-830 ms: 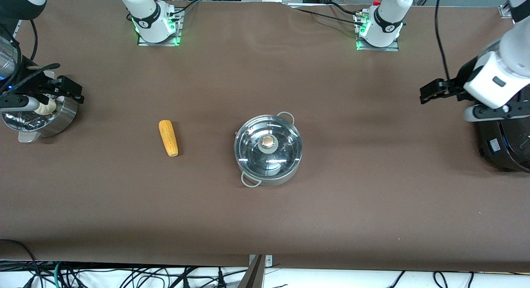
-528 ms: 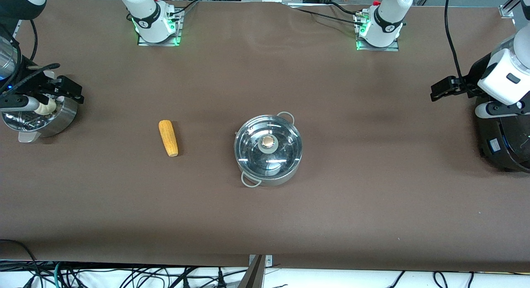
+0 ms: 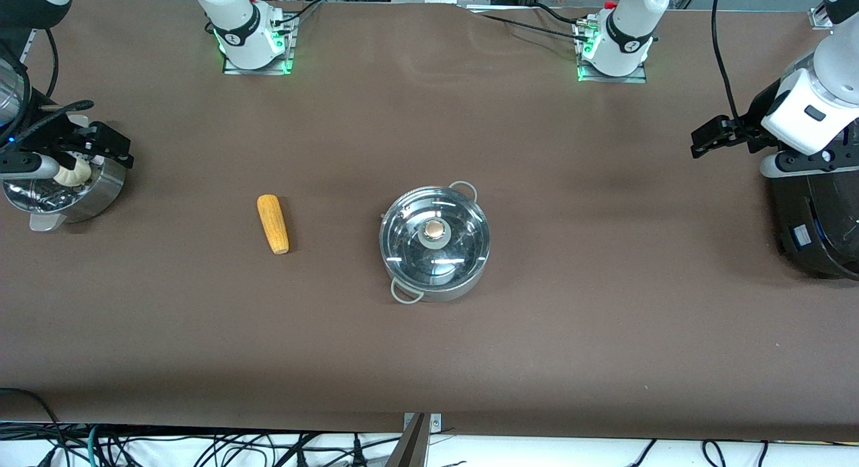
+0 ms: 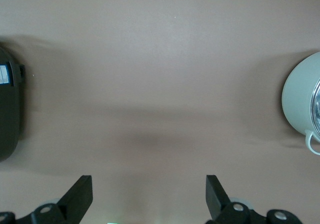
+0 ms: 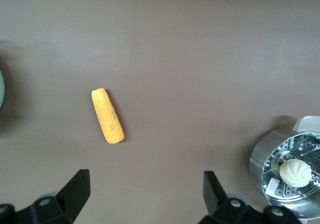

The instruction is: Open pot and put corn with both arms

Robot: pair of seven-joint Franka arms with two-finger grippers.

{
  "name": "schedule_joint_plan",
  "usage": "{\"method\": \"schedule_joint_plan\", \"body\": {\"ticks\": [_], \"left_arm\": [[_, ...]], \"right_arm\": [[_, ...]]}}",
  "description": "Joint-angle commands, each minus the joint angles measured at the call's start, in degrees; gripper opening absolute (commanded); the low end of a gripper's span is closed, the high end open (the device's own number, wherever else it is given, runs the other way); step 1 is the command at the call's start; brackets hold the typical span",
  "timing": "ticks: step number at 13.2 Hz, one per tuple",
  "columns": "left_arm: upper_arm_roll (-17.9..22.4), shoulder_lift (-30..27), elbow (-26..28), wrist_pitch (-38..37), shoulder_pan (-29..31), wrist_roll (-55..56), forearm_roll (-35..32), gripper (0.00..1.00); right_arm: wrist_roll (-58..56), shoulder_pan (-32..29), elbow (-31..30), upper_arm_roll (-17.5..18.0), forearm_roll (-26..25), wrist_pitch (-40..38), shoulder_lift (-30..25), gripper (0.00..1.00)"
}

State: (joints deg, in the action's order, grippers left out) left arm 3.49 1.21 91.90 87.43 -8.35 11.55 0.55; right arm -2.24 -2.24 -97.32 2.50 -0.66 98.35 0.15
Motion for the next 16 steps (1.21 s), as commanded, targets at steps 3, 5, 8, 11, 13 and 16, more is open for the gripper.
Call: {"method": "schedule_joint_plan", "body": {"ticks": [3,5,8,11,13,16], "left_arm": [[-1.1,-1.5,1.7,1.0,1.2,-1.4,-1.0,1.00],[-1.1,-1.5,1.7,0.9,1.2,-1.4,-0.8,1.00],[-1.1,-1.4,1.7,0.9,1.5,-1.4,-0.6,1.00],[-1.1,-1.3,1.6,0.9,1.7,-1.4,-0.6,1.00],[-1.1,-1.2,1.6,0.9,1.7,-1.4,-0.6,1.00],[-1.4,-0.8,1.3,0.9,1.7,-1.3,-0.6,1.00]], "right_arm": [[-0.2,-0.4,1.1,0.3,0.0,-0.7,0.0,1.00],[-0.2,-0.4,1.1,0.4,0.0,-0.7,0.0,1.00],[-0.2,-0.3,1.0,0.4,0.0,-0.7,0.0,1.00],[-0.2,-0.2,0.6,0.5,0.0,-2.4,0.0,1.00],[0.0,0.2,0.6,0.5,0.0,-2.8,-0.1,1.00],[-0.7,0.4,0.5,0.6,0.0,-3.2,0.1,1.00]]}}
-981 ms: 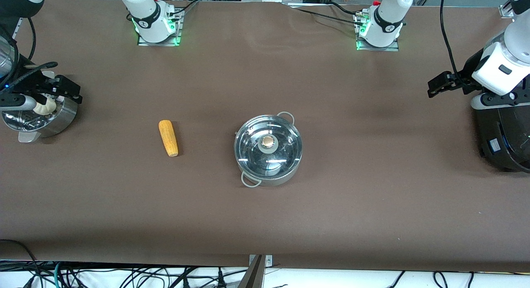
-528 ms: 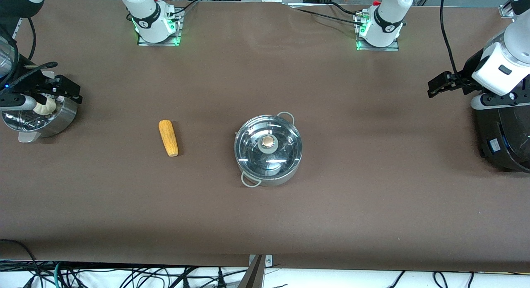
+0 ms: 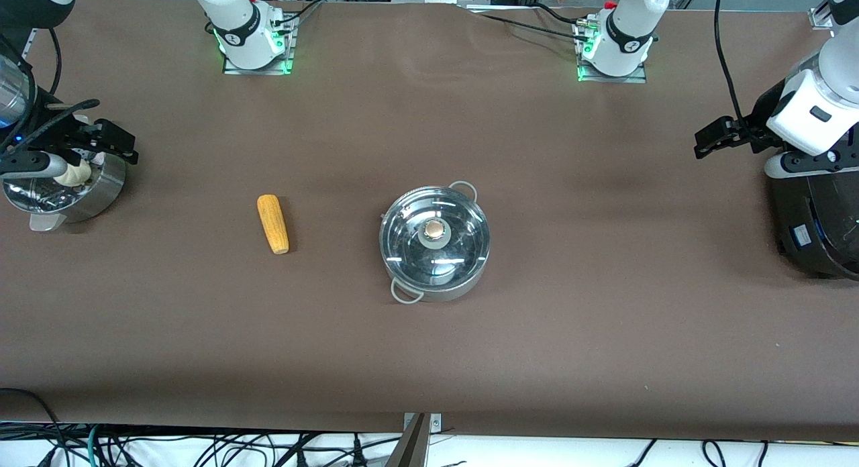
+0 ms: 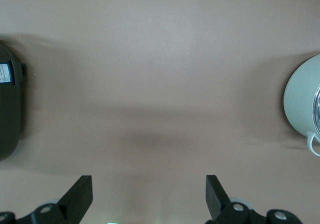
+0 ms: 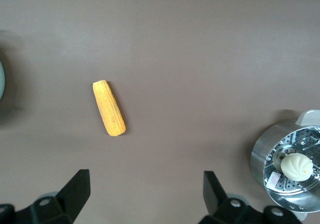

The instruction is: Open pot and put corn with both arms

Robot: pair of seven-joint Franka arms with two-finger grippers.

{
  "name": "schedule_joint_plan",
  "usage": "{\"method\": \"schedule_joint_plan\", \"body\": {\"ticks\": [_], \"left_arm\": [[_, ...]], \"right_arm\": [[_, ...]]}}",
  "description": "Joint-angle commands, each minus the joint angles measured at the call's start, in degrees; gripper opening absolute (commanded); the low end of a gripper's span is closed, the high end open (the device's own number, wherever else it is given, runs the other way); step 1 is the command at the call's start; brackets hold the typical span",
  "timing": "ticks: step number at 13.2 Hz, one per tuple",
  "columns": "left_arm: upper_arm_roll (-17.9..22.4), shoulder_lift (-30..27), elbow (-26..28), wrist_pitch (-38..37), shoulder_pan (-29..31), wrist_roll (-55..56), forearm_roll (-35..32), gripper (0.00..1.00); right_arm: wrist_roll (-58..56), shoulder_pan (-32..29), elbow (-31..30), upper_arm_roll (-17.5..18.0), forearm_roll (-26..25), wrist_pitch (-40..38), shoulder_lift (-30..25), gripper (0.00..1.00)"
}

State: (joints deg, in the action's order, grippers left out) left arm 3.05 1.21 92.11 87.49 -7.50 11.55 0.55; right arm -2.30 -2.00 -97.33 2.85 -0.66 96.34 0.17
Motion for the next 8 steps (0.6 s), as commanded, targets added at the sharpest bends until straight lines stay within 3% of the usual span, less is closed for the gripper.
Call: {"method": "schedule_joint_plan", "body": {"ticks": [1,5,8], "left_arm": [[-2.1,-0.2,0.4,0.8,0.8,-0.7,-0.5,1.00],[-3.2,2.7,-1.5,1.0,0.4,0.7,1.7,1.00],[-4.7,12.3,-9.6,1.1,-4.4,7.0,6.6,1.00]], "right_arm": [[-0.5,1.0,0.4,0.2,0.0,-2.5,0.4,1.00],[-4.2,6.1,-0.8,0.7,0.0,-6.2,5.0,1.00],[-6.2,9.3,-2.8,0.7,0.0,-2.0,9.9,1.00]]}}
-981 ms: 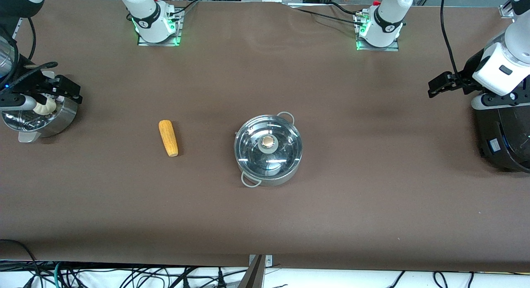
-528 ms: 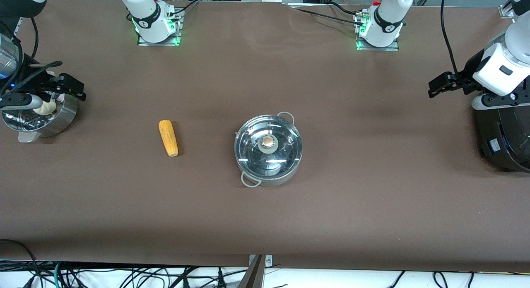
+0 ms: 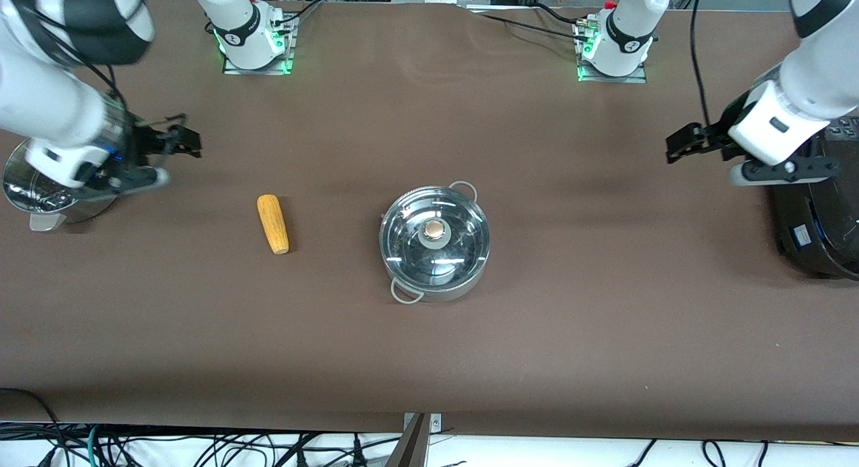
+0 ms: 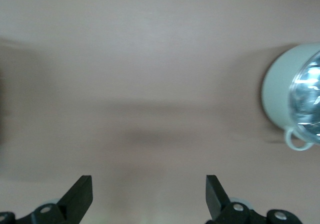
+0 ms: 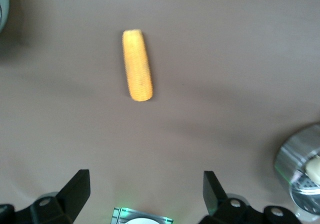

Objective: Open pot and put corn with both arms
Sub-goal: 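Reach the right gripper to the corn while the left gripper reaches the lid knob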

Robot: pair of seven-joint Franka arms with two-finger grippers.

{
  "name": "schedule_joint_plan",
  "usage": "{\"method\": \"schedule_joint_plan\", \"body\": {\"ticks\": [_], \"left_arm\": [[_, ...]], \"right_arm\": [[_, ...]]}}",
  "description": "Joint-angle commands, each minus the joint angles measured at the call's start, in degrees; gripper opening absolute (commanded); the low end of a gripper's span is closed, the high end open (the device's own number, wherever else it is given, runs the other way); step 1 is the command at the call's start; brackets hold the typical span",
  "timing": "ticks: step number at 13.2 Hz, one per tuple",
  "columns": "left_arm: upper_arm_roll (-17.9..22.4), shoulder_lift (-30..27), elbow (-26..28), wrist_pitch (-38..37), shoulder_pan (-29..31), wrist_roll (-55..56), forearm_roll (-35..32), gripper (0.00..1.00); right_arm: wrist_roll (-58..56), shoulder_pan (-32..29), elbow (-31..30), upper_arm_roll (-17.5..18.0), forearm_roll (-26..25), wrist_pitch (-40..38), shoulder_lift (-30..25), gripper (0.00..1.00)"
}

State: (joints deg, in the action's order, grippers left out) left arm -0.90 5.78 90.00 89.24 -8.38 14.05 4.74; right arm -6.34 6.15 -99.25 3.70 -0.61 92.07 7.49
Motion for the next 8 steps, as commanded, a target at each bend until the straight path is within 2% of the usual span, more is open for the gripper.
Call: {"method": "schedule_joint_plan", "body": {"ticks": [1,5,8], "left_arm": [[-0.9,11.0,-10.4,-0.2,-5.7,8.8,3.7,1.00],[-1.2,24.0,-21.6,7.3,-18.2,27.6,4.7,1.00],[-0.5,32.8,-29.7,10.4,-25.2,36.6,4.2,1.00]], "right_arm": [[-2.2,2.0,-3.1,-0.1,-0.2,5.5,3.1,1.00],[-2.3,2.8,-19.5,-0.1,-0.6,26.6,2.2,1.00],[-5.0,2.8,-29.6,-0.1,-1.1,43.7,3.2,1.00]]}}
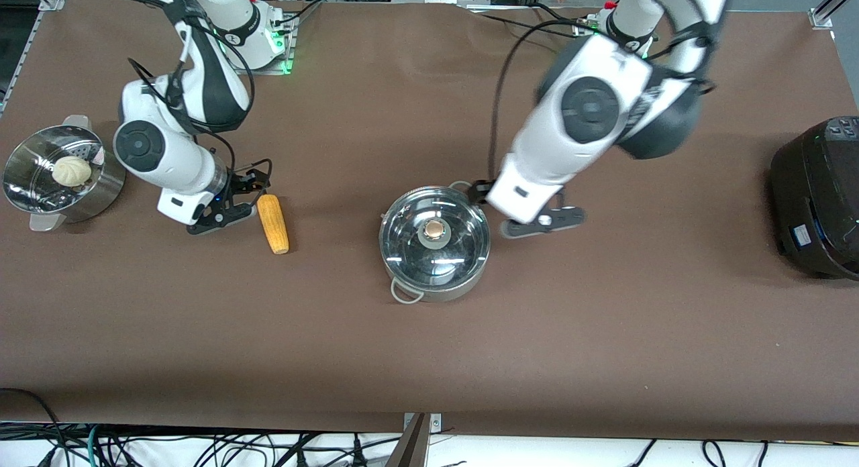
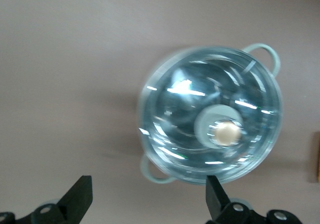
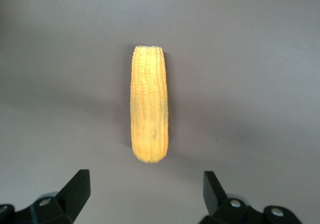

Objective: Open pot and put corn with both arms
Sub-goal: 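Reach the right gripper to the corn while the left gripper reaches the lid knob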

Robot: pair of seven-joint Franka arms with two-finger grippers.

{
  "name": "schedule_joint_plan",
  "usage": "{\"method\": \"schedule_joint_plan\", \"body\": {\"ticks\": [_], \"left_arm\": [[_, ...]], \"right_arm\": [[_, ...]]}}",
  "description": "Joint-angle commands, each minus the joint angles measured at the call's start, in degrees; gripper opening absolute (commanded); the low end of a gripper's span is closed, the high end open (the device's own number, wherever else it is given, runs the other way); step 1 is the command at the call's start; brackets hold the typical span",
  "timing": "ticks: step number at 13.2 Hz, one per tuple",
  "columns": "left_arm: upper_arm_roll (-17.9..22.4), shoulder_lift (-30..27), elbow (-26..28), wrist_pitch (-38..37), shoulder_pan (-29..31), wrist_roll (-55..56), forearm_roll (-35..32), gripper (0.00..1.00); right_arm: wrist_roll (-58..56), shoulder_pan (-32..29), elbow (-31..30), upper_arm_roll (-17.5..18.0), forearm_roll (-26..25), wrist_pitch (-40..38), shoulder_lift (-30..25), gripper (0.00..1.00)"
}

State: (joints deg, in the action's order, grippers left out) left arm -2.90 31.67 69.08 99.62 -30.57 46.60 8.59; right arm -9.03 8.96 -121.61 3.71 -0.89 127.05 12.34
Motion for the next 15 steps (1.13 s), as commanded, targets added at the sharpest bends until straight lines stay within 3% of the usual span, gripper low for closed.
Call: {"method": "schedule_joint_plan", "body": {"ticks": [1,6,9,10,11,12,15], "left_arm": [[2.2,8.7,-9.1,2.3,-4.7,5.5,0.4,1.00],[2.5,14.0,-9.0,12.3,-7.5,8.2,-4.3,1.00],[2.6,14.8,-8.7,12.7,-8.0,8.2,-4.3,0.98],[2.6,15.1,-8.5,12.8,-8.0,8.2,-4.4,0.91],[2.6,15.5,-8.5,12.9,-8.0,8.1,-4.4,0.87],[2.6,15.6,-8.3,13.6,-8.0,8.0,-4.4,0.79],[2.7,15.6,-8.3,13.9,-8.0,7.5,-4.4,0.57]], "right_arm": [[-2.4,0.0,-9.5,-0.1,-0.9,13.3,-0.8,1.00],[-2.4,0.0,-10.4,-0.1,-0.8,26.7,7.0,1.00],[-2.3,-0.1,-10.3,-0.1,-0.8,32.6,11.2,0.97],[-2.6,-0.1,-10.2,-0.1,-0.8,32.5,11.2,0.75],[-2.6,0.0,-10.1,-0.1,-0.9,32.4,11.0,0.37],[-2.5,0.1,-9.8,-0.1,-0.9,32.4,10.7,0.08],[-2.5,0.1,-9.5,0.0,-0.9,32.2,10.2,0.03]]}}
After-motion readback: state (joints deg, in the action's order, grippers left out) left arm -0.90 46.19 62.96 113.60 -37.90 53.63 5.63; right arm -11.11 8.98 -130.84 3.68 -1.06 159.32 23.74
